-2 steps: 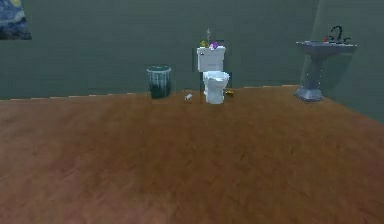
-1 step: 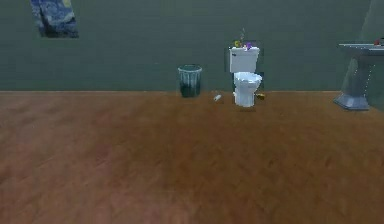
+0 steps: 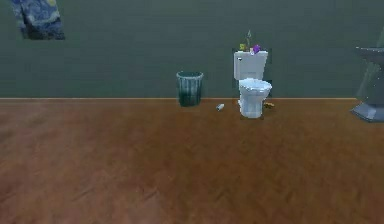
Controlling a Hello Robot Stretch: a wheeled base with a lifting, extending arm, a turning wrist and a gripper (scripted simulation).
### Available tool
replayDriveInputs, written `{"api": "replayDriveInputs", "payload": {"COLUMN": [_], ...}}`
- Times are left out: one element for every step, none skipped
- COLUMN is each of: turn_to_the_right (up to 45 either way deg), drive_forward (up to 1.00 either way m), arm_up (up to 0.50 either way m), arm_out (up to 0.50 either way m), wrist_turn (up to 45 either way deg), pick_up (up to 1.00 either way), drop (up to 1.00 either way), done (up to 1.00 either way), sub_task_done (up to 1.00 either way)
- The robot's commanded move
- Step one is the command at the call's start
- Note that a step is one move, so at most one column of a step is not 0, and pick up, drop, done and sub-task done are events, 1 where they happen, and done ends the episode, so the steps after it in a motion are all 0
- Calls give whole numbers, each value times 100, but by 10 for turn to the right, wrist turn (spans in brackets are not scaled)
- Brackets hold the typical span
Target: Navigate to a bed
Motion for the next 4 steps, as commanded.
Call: {"api": "replayDriveInputs", "payload": {"turn_to_the_right": [-450, -180, 0, 150], "drive_forward": [0, 0, 30, 0], "arm_up": [0, 0, 0, 0], "arm_out": [0, 0, 0, 0], "wrist_turn": [0, 0, 0, 0], "pick_up": [0, 0, 0, 0], "drop": [0, 0, 0, 0], "done": [0, 0, 0, 0], "sub_task_done": [0, 0, 0, 0]}}
